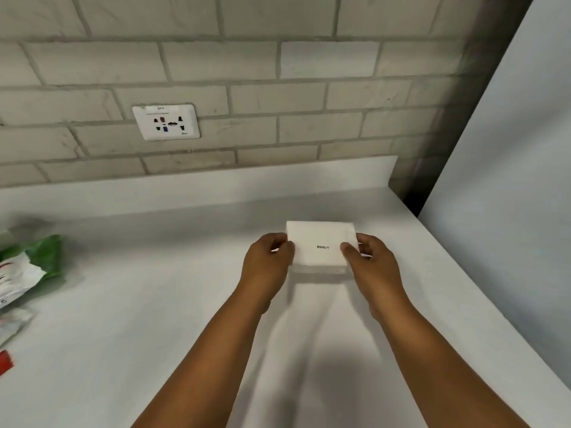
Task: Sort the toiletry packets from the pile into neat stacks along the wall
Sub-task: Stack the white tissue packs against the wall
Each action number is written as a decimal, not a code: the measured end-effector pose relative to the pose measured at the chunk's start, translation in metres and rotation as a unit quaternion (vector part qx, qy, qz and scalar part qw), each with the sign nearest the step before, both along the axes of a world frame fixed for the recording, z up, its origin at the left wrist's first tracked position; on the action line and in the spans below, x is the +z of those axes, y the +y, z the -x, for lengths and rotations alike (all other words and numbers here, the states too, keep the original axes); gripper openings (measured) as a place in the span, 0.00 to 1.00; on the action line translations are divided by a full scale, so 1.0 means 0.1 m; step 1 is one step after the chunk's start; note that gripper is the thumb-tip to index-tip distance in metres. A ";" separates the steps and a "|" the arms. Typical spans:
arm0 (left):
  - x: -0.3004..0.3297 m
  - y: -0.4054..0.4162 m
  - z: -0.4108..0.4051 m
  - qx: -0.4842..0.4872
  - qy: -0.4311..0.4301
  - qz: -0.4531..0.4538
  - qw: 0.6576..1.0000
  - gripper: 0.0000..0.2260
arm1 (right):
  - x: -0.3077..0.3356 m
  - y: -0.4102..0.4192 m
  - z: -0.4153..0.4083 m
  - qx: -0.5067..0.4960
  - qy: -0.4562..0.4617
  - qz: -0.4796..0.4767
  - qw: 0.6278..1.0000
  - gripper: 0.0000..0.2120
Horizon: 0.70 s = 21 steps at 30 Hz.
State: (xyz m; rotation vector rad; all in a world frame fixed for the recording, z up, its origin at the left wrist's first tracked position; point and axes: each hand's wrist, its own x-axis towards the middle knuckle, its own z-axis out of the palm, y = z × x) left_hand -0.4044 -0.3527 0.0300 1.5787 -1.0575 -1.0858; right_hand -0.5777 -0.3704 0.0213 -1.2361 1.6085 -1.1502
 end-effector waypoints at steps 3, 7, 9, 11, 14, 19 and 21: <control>0.00 -0.40 0.19 -0.004 0.002 0.004 1.000 0.18 | 0.02 -0.35 0.22 -0.014 -0.011 0.001 1.000 0.15; -0.02 -0.92 0.44 -0.003 0.005 0.002 1.000 0.08 | 0.02 -0.83 0.44 -0.037 -0.031 0.008 0.999 0.17; -0.07 -1.14 0.57 -0.006 0.005 -0.002 1.000 0.04 | -0.02 -1.05 0.53 -0.045 -0.043 0.010 0.998 0.16; -0.18 -1.31 0.69 -0.005 -0.002 -0.007 1.000 0.04 | -0.09 -1.24 0.62 -0.046 -0.038 0.006 0.998 0.14; -0.40 -1.53 0.87 -0.009 -0.014 -0.014 1.000 0.05 | -0.25 -1.49 0.76 -0.057 -0.023 -0.008 0.998 0.13; -0.63 -1.93 1.03 -0.011 -0.061 -0.009 0.998 0.14 | -0.48 -1.87 0.89 -0.065 0.010 -0.007 0.998 0.13; -0.64 -2.10 1.06 -0.004 -0.052 -0.001 0.999 0.12 | -0.51 -2.04 0.93 -0.066 0.024 -0.003 0.998 0.14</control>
